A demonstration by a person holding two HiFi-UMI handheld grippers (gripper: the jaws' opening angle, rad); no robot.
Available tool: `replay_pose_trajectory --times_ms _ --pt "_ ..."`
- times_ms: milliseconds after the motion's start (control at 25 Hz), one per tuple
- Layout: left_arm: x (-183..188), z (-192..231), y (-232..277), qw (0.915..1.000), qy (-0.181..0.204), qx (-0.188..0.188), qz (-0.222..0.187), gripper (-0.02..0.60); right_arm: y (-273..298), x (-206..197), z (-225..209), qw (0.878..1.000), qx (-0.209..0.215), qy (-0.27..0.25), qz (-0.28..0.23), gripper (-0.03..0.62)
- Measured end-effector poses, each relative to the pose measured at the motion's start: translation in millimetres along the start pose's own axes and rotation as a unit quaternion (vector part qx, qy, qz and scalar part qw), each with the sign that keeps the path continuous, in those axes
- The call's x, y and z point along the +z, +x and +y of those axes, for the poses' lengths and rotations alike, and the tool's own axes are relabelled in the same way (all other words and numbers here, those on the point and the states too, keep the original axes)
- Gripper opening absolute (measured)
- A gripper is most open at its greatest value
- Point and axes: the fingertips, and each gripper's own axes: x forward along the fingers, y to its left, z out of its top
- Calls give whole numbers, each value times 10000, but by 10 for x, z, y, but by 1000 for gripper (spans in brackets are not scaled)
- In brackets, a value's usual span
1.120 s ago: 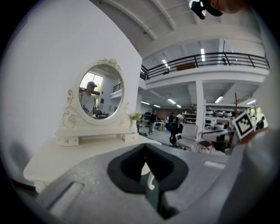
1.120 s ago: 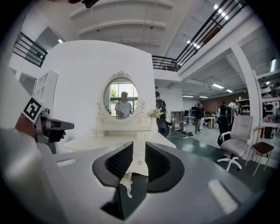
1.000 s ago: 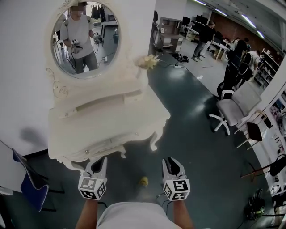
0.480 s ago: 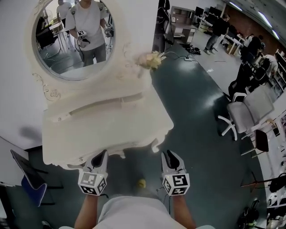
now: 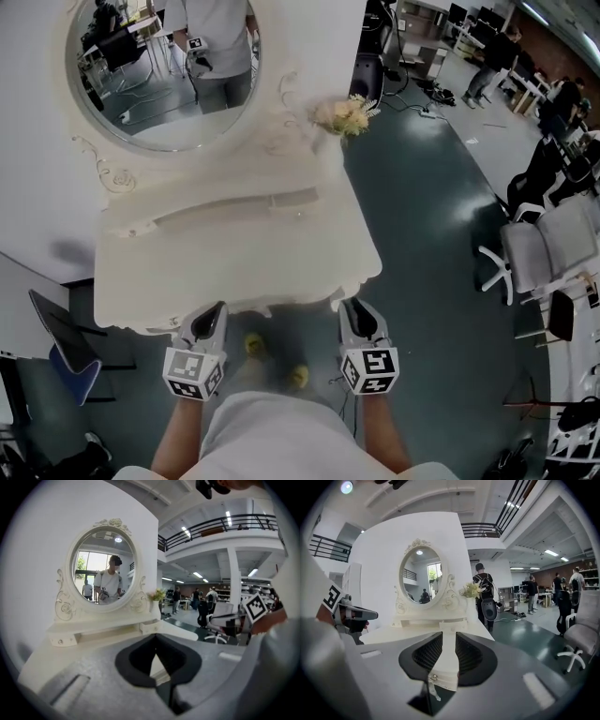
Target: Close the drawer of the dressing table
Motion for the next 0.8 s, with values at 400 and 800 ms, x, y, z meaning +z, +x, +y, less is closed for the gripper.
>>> replay_pose_trajectory --times_ms 400,800 --pt "198 389 711 9997 18 -223 -46 -2 740 204 -151 10000 -59 -5 71 72" --pt "213 936 1492 9986 -179 -470 138 -2 1661 262 -239 9990 -111 -17 433 71"
